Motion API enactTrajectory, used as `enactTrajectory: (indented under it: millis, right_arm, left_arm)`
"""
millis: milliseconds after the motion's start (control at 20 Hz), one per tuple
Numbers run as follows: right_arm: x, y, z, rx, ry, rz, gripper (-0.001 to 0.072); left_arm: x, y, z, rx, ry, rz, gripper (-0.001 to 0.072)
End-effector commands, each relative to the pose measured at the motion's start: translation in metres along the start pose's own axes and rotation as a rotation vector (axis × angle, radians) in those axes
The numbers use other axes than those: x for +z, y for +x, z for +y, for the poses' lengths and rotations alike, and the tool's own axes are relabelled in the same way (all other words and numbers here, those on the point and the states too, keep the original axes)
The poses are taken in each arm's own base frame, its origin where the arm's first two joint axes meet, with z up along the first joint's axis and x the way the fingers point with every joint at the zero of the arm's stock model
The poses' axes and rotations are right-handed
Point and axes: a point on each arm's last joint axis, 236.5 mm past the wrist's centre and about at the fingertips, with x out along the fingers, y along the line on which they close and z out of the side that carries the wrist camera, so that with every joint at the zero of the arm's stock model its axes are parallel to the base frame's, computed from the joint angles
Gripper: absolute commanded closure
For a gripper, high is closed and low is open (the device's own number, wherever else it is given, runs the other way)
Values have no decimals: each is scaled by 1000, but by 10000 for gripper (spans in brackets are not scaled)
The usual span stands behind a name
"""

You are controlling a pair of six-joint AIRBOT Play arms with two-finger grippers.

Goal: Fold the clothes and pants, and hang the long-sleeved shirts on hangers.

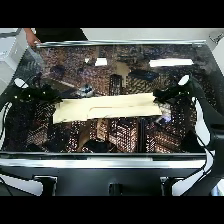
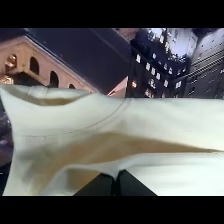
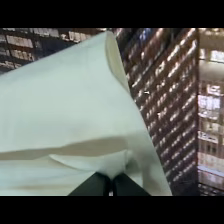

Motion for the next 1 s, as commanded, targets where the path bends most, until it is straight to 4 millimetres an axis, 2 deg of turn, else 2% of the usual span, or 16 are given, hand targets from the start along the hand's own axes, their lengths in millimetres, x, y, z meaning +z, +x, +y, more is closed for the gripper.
enactTrajectory:
  millis: [0, 50, 100, 150, 200, 250, 350, 400, 600, 750, 800, 850, 900, 950]
  right_arm:
    - [3, 1, 11, 49, 49, -3, 603]
    - [4, -7, 14, 46, 37, -8, 344]
    - [6, -18, 12, 37, 28, -14, 180]
    - [7, -27, 5, 37, 43, -13, 133]
    - [6, -34, -6, 48, 73, 5, 39]
    - [2, -38, -20, 56, 110, 32, -7]
    - [-6, -34, -43, 66, 171, 88, -8]
    - [-8, -27, -46, 78, 177, 106, -8]
    - [-7, 0, -13, 281, 214, 149, -7]
    - [-15, 19, -3, 306, 228, 191, 5]
    - [-19, 25, 3, 304, 217, 207, 35]
    - [-23, 29, 9, 303, 203, 219, 147]
    - [-24, 29, 14, 310, 182, 218, 346]
    - [-22, 24, 20, 332, 162, 208, 582]
  left_arm:
    - [-9, 8, -2, -7, -7, 48, 369]
    - [-8, 2, -1, -4, -1, 52, 145]
    - [-3, -7, 0, 0, 6, 44, 97]
    - [6, -19, 0, 1, 13, 25, 97]
    - [16, -34, -2, -2, 19, -5, 97]
    - [27, -50, -5, -5, 32, -40, 97]
    - [42, -77, -20, -10, 65, -115, 97]
    - [45, -88, -30, -20, 82, -147, 97]
    - [42, -115, -77, -72, 152, -206, 98]
    - [33, -118, -120, -124, 217, -224, 116]
    - [28, -115, -136, -147, 236, -220, 117]
    - [24, -111, -149, -165, 255, -214, 117]
    - [19, -106, -162, -175, 278, -208, 125]
    - [14, -100, -174, -185, 299, -201, 131]
